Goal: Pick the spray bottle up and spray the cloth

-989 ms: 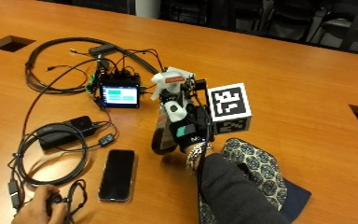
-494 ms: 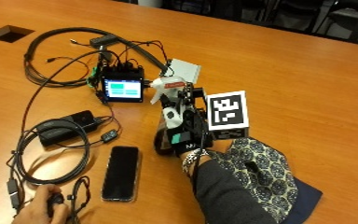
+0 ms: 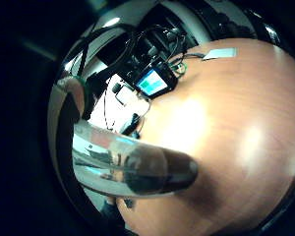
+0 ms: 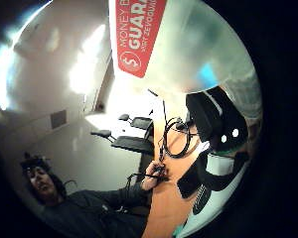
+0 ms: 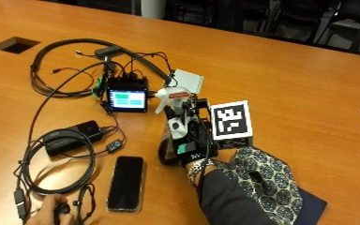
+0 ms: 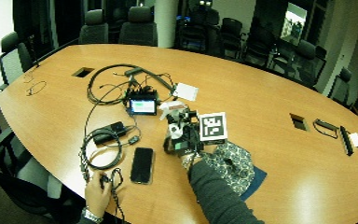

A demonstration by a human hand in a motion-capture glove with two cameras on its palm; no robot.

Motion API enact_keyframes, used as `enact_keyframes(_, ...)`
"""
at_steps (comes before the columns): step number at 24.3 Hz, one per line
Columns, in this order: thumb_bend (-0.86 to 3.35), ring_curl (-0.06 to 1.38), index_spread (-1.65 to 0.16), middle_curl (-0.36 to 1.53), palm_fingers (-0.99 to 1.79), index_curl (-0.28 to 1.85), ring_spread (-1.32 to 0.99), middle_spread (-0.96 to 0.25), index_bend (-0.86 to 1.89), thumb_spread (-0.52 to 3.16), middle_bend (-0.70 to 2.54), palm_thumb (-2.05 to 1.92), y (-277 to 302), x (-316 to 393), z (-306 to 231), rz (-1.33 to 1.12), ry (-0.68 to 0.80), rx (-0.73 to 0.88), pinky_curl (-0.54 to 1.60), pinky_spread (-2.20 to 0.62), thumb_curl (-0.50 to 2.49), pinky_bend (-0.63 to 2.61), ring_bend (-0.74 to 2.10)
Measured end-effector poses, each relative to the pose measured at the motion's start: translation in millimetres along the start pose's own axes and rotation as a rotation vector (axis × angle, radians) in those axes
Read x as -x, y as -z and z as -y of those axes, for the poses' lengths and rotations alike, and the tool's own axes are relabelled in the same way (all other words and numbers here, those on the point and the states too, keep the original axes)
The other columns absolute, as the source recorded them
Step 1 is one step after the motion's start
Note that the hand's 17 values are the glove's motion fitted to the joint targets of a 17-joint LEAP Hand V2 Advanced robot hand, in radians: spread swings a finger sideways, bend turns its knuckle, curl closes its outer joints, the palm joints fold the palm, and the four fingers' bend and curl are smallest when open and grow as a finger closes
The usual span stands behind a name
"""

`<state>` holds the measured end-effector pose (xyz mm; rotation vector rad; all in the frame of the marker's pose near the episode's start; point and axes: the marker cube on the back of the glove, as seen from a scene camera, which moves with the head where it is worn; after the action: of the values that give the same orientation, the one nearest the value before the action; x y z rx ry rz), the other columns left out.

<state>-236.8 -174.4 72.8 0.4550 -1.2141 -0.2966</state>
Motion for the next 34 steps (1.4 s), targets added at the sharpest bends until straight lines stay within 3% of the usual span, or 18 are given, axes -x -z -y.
enact_keyframes(7,-0.02,0.48,-0.27,0.58,0.97,0.29,-0.17,-0.22,0.10,1.43,0.36,0.82,-7.4,13.7,18.8,-0.089,-0.020,0.082,0.43,-0.16,0.28,0.43,0.58)
enact_keyframes(12,-0.07,0.46,-0.28,0.57,0.54,0.26,-0.14,-0.18,0.02,1.33,0.35,0.65,-4.3,24.0,32.3,-0.210,-0.034,0.164,0.45,0.00,0.24,0.45,0.45)
enact_keyframes(17,-0.06,0.42,-0.28,0.51,0.38,0.24,-0.10,-0.10,0.09,1.23,0.24,0.53,4.6,37.8,26.8,-0.433,-0.064,0.293,0.42,0.13,0.22,0.45,0.41)
enact_keyframes(29,-0.04,0.34,-0.31,0.43,0.30,0.29,-0.04,-0.05,0.20,1.12,0.15,0.35,55.0,55.6,-45.9,-0.910,-0.007,0.671,0.35,0.23,0.20,0.31,0.29)
enact_keyframes(34,-0.04,0.34,-0.34,0.40,0.29,0.30,-0.03,-0.05,0.18,1.11,0.16,0.31,84.2,65.7,-85.3,-1.005,0.028,0.712,0.34,0.25,0.20,0.30,0.29)
